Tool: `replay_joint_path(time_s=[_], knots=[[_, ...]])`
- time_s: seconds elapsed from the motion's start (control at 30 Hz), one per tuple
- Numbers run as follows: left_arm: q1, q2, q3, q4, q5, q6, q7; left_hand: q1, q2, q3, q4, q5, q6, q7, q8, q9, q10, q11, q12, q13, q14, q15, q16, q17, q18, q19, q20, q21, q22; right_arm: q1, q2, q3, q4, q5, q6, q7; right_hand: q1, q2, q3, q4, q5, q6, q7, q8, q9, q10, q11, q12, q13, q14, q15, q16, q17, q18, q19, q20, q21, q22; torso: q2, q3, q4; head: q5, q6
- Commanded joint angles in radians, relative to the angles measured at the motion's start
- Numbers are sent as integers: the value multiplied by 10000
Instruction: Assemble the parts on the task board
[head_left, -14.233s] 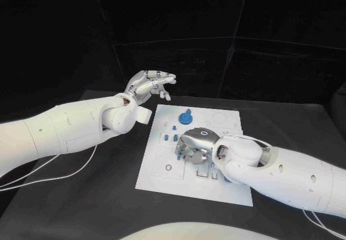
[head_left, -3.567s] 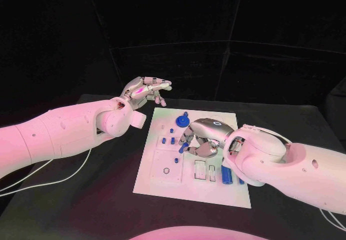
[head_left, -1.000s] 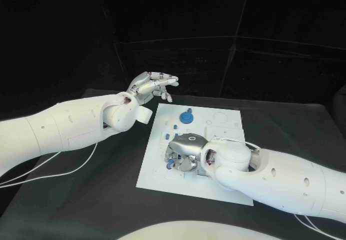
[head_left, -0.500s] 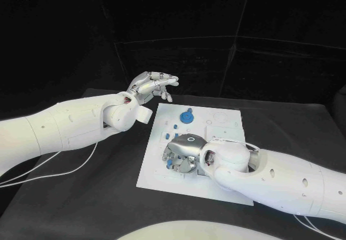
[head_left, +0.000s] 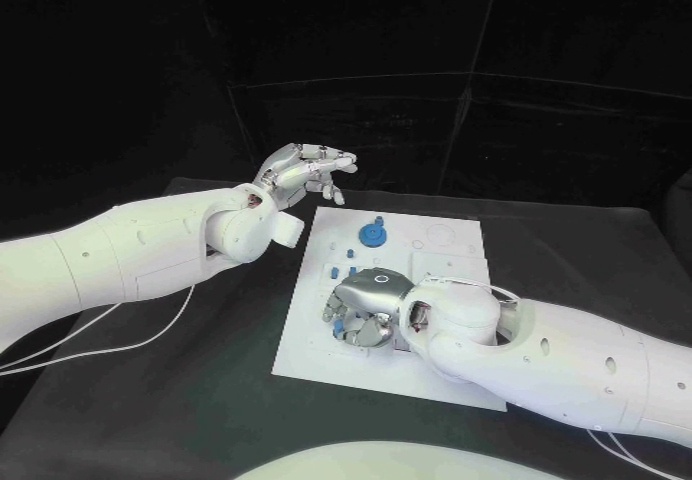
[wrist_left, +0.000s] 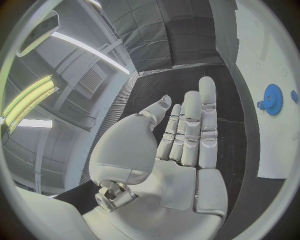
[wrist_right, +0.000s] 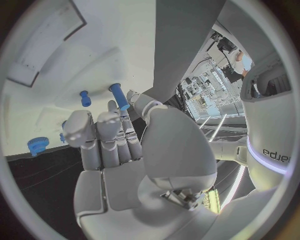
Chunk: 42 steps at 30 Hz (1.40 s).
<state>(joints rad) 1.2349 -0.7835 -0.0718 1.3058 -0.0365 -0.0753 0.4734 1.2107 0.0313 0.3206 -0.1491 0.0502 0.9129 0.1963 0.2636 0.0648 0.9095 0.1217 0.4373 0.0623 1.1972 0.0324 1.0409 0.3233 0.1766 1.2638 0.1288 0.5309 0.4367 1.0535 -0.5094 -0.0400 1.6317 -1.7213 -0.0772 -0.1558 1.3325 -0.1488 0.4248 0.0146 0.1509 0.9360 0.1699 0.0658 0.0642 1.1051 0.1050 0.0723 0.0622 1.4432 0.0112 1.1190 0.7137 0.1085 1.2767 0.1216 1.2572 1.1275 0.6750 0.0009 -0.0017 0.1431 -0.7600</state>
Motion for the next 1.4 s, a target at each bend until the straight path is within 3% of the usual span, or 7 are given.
replay_joint_path(time_s=[0.03,0.2,0.47,0.67,1.0,1.17,1.4], knots=[[21,7,9,-1,-48,118,16,19,91,1,-37,25,5,-8,-39,13,49,19,-47,4,-94,-1,33,-10,55,-10,-15,-69,-10,12,-87,2,58,15,-516,136,-143,-69,-212,28,129,-148,11,-33,13,-312,25,-55,3,-72,59,-131,-174,40,-239,1,-247,-298,1,6,-4,-11,27],[20,-3,9,-14,-48,122,12,19,91,1,-37,25,5,-8,-39,13,49,19,-47,4,-94,-1,33,-10,55,-10,-15,-69,-10,12,-396,5,213,16,-1217,323,-11,27,-1650,96,402,-1038,-75,-18,21,-1805,218,226,62,-804,223,-1455,-2175,444,-1633,174,-1958,-2276,1,14,-12,-18,65],[17,-40,7,-26,-49,143,18,25,91,0,-44,22,5,-6,-41,13,50,21,-55,4,-99,-2,37,-14,54,-10,-16,-72,-14,184,-1444,27,923,432,-2784,987,262,388,-2367,235,540,-413,14,95,94,-945,7,1224,172,-835,86,-1777,-2687,507,-1703,68,-2333,-2650,-49,7,-32,-80,270],[14,-87,-46,-13,-49,138,16,25,91,0,-44,22,5,-6,-41,13,50,21,-55,4,-99,-2,37,-14,54,-10,-16,-72,-14,531,-2601,42,1589,1840,-3351,1028,460,596,-2227,332,554,552,-103,433,203,763,-278,2077,346,-370,-134,-952,-1546,314,-981,-102,-1538,-1698,-109,14,-112,-176,389],[10,-164,-171,120,-49,116,70,21,108,-2,-39,21,48,-18,-22,20,89,12,-53,8,-106,-4,46,-22,54,-8,-16,-77,-21,724,-4508,35,1998,4000,-2208,98,-450,262,-3255,1286,1268,1269,-663,849,221,2671,-893,4451,2401,591,-679,1823,2808,-344,1006,-653,929,1324,-194,-2,-322,-781,404],[2,-189,-243,223,-49,189,225,-216,17,-188,93,-4,136,-34,4,24,187,2,-57,11,-118,1,69,-42,48,-6,-11,-101,-45,658,-5139,21,2097,3476,-2232,-698,-959,366,-4155,2061,1962,1435,-788,1255,318,3058,-959,8788,7512,775,-696,2974,4912,-513,1401,-679,1548,2140,-218,0,-427,-1030,373],[-10,-247,-279,288,-50,214,367,-438,-130,-496,226,-14,151,-50,-16,18,233,-13,-57,21,-127,-2,91,-59,49,3,-5,-137,-79,373,-5603,7,2224,2630,-2278,-2002,-1562,546,-5182,2767,1771,1441,-908,1915,723,3515,-1036,11992,11373,801,-758,3380,5714,-622,1670,-732,1939,2678,-267,10,-546,-1104,304]])
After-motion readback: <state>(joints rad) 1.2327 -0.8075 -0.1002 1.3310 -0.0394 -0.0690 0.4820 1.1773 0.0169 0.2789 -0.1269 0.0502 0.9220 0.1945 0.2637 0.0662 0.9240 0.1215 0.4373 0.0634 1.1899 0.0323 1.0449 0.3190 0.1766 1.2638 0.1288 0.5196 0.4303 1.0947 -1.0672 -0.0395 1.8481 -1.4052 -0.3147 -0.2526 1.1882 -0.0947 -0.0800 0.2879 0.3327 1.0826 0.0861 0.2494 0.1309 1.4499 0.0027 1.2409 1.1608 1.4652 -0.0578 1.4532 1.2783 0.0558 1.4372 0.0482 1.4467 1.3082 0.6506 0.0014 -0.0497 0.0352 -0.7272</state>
